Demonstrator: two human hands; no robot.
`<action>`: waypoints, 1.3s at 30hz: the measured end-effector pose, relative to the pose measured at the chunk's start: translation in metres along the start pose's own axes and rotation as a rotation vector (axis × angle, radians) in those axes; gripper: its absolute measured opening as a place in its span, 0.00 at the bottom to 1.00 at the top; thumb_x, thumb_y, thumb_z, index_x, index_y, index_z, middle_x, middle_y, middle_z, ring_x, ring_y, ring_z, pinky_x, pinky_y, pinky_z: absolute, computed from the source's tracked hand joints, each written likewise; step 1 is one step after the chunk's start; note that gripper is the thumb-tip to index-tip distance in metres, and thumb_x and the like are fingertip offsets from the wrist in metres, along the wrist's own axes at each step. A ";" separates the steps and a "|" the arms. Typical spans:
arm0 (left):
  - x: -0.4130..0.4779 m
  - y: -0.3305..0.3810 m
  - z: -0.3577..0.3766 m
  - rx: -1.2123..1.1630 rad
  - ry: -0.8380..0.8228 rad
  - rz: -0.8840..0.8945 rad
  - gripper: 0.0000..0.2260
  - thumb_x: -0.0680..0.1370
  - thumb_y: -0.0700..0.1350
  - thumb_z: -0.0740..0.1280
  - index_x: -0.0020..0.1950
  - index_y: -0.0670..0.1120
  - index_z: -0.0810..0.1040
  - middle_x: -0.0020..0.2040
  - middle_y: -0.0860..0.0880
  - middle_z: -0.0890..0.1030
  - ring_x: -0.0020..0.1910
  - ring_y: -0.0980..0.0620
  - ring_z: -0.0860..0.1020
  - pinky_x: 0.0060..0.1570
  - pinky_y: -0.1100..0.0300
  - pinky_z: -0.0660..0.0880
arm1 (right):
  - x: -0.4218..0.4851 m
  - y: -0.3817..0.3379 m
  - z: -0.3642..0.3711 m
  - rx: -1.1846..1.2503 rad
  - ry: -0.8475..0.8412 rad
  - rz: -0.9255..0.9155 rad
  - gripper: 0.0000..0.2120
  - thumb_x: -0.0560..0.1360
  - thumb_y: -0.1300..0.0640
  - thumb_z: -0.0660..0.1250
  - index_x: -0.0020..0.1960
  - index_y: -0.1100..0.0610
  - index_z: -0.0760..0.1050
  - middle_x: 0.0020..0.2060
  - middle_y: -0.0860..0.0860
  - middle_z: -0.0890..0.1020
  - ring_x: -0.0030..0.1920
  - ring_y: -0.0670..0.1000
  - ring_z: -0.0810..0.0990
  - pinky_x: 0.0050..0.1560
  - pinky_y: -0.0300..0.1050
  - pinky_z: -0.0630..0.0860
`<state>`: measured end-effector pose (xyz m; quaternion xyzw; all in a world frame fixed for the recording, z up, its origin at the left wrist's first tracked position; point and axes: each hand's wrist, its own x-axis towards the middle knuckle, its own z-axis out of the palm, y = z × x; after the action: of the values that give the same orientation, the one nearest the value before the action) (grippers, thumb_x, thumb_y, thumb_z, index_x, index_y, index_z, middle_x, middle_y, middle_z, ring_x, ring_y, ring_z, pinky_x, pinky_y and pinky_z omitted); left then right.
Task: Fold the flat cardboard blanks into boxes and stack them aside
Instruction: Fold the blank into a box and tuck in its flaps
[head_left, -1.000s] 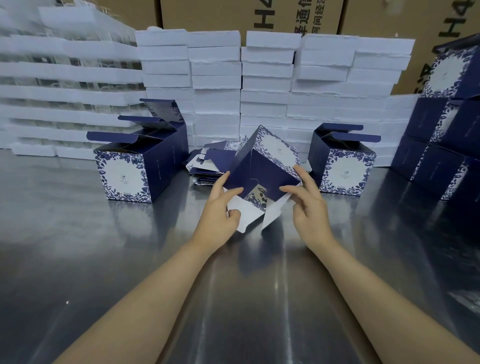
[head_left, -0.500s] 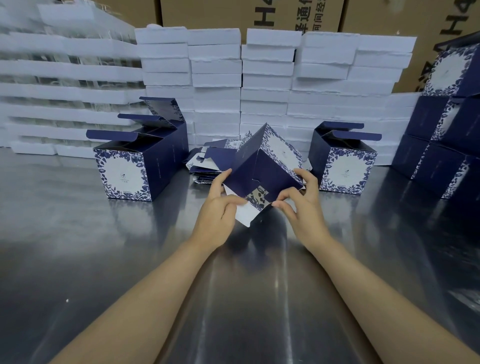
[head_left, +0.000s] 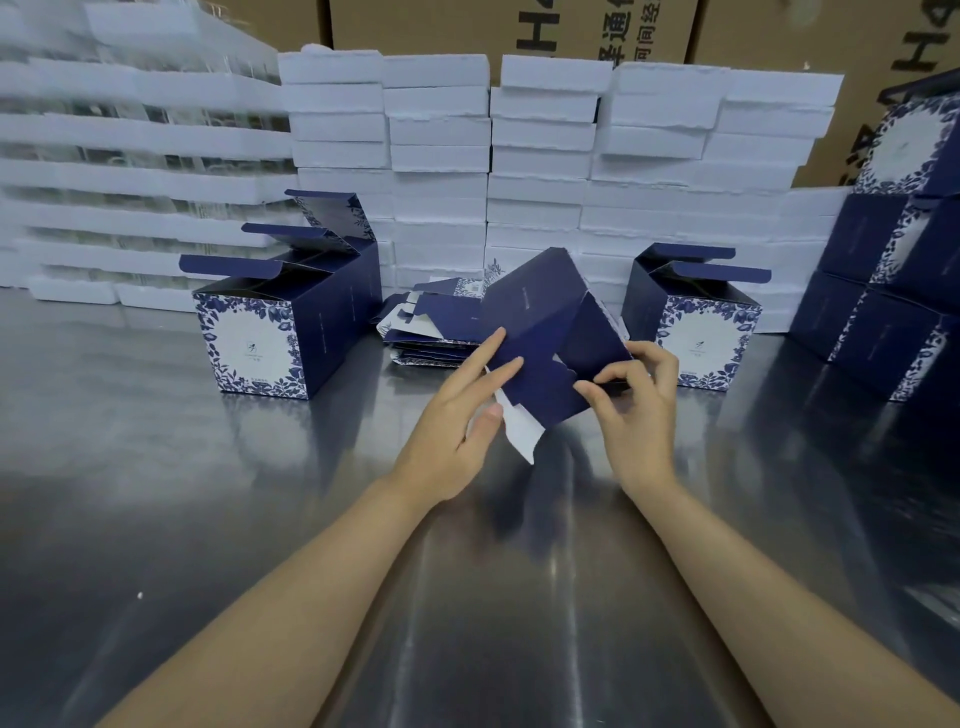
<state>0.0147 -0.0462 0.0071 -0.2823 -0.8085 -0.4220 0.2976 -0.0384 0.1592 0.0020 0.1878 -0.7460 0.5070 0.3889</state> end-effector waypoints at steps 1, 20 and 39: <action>0.000 0.001 0.000 0.016 0.009 0.030 0.20 0.81 0.44 0.56 0.73 0.45 0.69 0.78 0.51 0.58 0.76 0.56 0.57 0.74 0.60 0.56 | 0.000 -0.002 0.001 0.009 0.028 0.005 0.11 0.72 0.62 0.74 0.43 0.49 0.74 0.60 0.49 0.67 0.58 0.37 0.71 0.51 0.27 0.70; 0.006 -0.013 0.001 -0.028 0.280 -0.212 0.06 0.81 0.52 0.57 0.47 0.53 0.70 0.77 0.42 0.51 0.74 0.69 0.50 0.62 0.75 0.61 | -0.021 -0.031 0.035 0.074 -0.201 0.112 0.23 0.73 0.62 0.73 0.66 0.54 0.73 0.57 0.46 0.79 0.55 0.34 0.76 0.53 0.24 0.69; 0.008 -0.024 -0.008 0.115 0.551 -0.300 0.41 0.71 0.41 0.76 0.77 0.46 0.54 0.67 0.51 0.61 0.68 0.58 0.63 0.64 0.77 0.55 | -0.028 -0.030 0.038 0.034 -0.293 -0.061 0.19 0.73 0.62 0.59 0.61 0.53 0.77 0.44 0.44 0.82 0.48 0.37 0.79 0.38 0.24 0.66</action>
<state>-0.0060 -0.0627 0.0040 -0.0177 -0.7524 -0.4755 0.4554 -0.0152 0.1097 -0.0082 0.2889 -0.7800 0.4747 0.2877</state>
